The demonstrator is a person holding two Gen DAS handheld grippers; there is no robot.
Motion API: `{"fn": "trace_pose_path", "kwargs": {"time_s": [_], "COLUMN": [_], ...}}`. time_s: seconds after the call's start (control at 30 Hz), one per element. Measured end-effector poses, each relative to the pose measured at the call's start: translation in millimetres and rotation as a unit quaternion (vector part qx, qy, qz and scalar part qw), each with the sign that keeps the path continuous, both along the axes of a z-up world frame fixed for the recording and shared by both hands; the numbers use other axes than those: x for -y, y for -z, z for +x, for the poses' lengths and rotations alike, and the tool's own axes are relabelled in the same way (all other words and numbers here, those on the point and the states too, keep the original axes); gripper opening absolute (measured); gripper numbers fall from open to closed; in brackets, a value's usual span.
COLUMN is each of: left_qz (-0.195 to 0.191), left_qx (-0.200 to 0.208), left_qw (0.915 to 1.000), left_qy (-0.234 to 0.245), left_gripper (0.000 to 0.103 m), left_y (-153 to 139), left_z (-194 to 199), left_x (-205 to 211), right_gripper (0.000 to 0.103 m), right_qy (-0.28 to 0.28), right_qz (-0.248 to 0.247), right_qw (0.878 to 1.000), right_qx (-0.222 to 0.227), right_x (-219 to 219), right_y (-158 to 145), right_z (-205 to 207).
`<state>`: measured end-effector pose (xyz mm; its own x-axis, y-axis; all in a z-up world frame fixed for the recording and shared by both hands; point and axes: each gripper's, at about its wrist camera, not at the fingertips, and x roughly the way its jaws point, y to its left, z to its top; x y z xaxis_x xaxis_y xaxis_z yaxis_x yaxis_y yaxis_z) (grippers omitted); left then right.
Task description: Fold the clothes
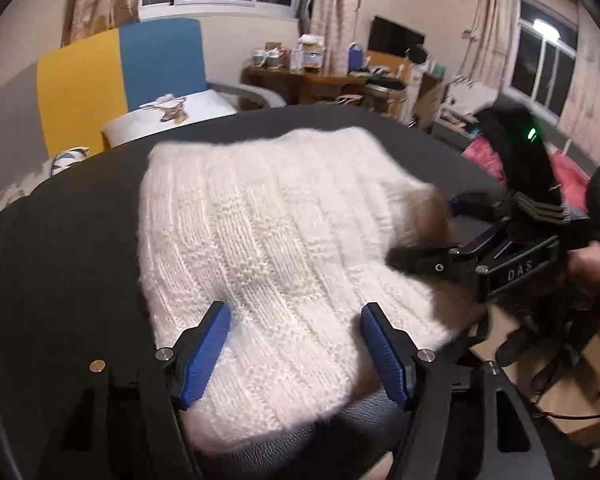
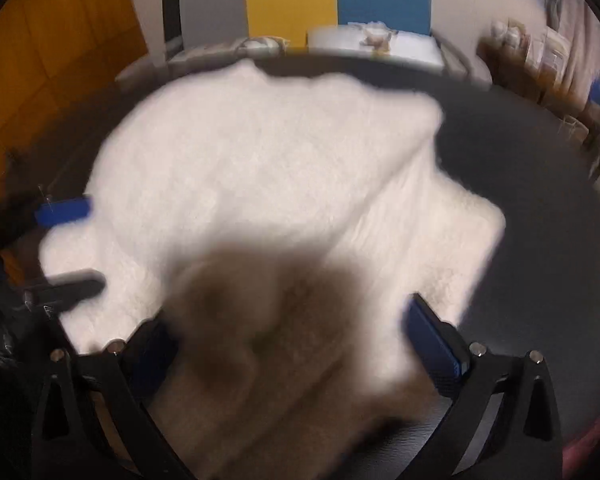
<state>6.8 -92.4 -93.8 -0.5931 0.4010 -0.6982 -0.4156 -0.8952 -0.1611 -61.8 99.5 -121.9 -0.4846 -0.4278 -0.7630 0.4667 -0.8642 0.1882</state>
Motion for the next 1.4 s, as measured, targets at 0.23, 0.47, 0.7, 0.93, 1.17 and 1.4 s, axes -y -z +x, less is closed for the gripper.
{"fn": "trace_pose_path", "kwargs": {"time_s": [0.23,0.47,0.7,0.93,1.17,1.4], "left_qz": [0.03,0.014,-0.007,-0.02,0.012,-0.007], "left_qx": [-0.077,0.023,0.008,0.058,0.021,-0.035], "left_qw": [0.9965,0.9992,0.9998,0.9974,0.9977,0.9994], "left_qy": [-0.01,-0.03,-0.014,-0.038,-0.063,0.003], "left_gripper": [0.069,0.069,0.071,0.072,0.071,0.071], "left_y": [-58,-19,-17,-2,-29,-31], "left_z": [-45,-133,-132,-162,-129,-31], "left_x": [20,15,12,11,26,14], "right_gripper": [0.103,0.103,0.103,0.103,0.103,0.103], "right_qy": [-0.022,-0.089,-0.101,-0.082,-0.053,-0.068], "right_qz": [-0.006,-0.069,-0.056,-0.073,-0.063,-0.044], "right_qw": [0.999,0.993,0.993,0.993,0.996,0.996], "right_qx": [-0.049,-0.044,-0.007,-0.034,0.027,-0.034], "right_x": [-18,-2,-14,-31,-36,-31], "right_y": [-55,-76,-41,-61,-13,-54], "right_z": [-7,-45,-51,-34,-34,17]}}
